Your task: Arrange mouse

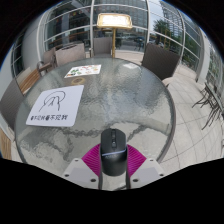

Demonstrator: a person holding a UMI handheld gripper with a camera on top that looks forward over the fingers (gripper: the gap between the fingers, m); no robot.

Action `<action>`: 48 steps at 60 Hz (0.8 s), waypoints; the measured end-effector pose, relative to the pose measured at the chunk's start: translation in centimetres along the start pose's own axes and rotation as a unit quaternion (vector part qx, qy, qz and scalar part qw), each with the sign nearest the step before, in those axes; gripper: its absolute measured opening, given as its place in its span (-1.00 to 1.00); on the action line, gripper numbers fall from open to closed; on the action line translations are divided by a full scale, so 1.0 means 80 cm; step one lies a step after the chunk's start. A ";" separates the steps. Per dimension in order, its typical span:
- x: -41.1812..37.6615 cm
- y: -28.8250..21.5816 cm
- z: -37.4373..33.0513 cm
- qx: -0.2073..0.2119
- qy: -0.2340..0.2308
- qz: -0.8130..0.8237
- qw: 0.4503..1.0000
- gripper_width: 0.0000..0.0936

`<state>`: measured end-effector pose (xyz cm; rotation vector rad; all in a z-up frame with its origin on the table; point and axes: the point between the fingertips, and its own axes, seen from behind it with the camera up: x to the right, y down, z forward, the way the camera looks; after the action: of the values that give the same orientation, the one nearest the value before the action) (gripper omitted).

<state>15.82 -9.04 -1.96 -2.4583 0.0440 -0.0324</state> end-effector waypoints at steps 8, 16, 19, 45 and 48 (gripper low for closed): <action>-0.004 -0.015 -0.021 -0.020 0.001 0.028 0.999 -0.41; -0.004 -0.137 -0.095 0.050 0.013 0.030 0.998 -0.40; -0.006 -0.187 -0.125 0.086 0.019 0.022 0.996 -0.40; -0.242 -0.378 -0.077 0.138 -0.042 -0.042 0.989 -0.41; -0.263 -0.353 -0.022 0.110 -0.048 -0.048 0.992 -0.41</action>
<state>-4.64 12.60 17.00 -2.2364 -0.1156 0.0378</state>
